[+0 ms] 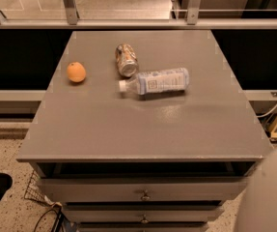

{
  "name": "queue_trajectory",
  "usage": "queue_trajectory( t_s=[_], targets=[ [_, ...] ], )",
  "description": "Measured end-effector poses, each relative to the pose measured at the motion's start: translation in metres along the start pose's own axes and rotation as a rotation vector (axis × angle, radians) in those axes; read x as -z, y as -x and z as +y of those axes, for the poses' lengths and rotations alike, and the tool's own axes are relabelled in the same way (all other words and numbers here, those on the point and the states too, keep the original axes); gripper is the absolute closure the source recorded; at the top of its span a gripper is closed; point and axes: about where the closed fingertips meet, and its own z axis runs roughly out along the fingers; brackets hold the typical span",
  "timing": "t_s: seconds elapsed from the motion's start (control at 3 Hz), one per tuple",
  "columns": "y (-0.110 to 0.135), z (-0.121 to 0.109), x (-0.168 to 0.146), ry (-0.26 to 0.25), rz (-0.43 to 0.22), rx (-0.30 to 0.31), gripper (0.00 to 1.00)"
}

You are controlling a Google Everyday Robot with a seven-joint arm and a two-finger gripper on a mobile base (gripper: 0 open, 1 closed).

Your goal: Place orange can upright

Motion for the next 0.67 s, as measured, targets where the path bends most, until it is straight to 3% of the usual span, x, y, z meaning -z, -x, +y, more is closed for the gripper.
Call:
queue_trajectory(
  t_s=[0.33,0.67],
  targets=[
    [-0.002,0.024,-0.055,0.080,0.073,-0.023,0.00],
    [-0.002,0.055,-0.104,0.123,0.137,-0.038,0.00]
  ],
)
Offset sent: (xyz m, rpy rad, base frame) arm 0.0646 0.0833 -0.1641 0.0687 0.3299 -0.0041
